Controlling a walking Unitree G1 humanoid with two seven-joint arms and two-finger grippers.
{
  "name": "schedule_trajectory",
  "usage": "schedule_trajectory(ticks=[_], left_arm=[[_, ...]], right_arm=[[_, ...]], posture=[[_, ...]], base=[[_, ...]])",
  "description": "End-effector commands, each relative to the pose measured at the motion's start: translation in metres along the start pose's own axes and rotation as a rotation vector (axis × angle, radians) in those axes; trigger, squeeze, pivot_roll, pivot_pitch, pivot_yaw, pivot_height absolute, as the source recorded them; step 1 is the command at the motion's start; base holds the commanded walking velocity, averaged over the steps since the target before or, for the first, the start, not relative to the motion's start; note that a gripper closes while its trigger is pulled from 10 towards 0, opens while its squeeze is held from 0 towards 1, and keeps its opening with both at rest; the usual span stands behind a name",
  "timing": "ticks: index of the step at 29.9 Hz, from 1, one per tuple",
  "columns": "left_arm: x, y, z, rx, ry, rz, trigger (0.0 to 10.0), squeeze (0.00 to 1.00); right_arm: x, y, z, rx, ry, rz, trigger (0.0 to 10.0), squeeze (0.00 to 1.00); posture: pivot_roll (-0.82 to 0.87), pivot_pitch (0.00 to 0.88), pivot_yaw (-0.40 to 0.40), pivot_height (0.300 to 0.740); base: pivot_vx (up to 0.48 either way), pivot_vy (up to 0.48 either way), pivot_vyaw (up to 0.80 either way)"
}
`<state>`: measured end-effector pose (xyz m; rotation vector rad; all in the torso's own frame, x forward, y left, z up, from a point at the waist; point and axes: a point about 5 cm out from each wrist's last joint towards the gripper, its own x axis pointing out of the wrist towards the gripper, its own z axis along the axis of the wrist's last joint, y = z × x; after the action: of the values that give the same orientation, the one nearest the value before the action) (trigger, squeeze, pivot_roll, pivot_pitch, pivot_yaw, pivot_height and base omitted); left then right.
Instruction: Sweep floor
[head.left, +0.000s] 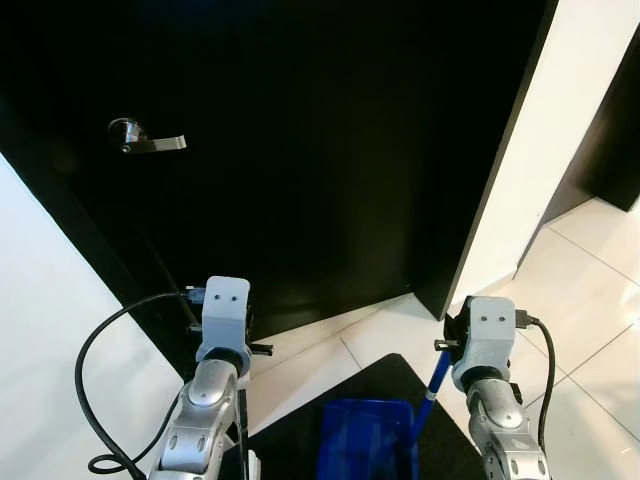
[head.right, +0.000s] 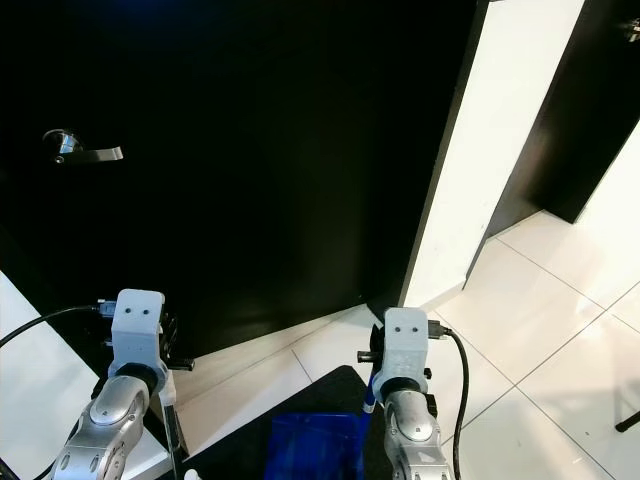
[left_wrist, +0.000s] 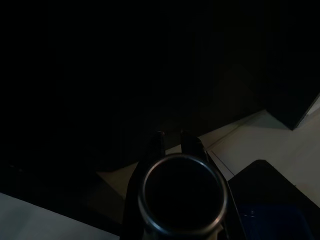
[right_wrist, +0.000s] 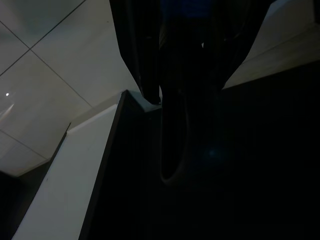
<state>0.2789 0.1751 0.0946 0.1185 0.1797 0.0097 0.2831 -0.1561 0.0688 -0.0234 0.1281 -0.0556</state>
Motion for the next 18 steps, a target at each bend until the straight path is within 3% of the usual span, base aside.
schedule_trajectory(ticks=[1,18], left_arm=[[0.0010,0.0013,0.0015,0.026,-0.009,0.002,10.0,0.00],[0.0011,0.0021,0.0014,0.031,-0.007,0.002,10.0,0.00]], right_arm=[[0.0003,-0.0015,0.0021,0.004,-0.021,-0.005,10.0,0.00],[0.0020,0.0026,0.0019,0.025,-0.019,0.017,10.0,0.00]], posture=[[-0.02,0.057,0.074,0.740],[-0.01,0.057,0.077,0.740]], base=[[0.000,0.000,0.80],[0.000,0.000,0.79]])
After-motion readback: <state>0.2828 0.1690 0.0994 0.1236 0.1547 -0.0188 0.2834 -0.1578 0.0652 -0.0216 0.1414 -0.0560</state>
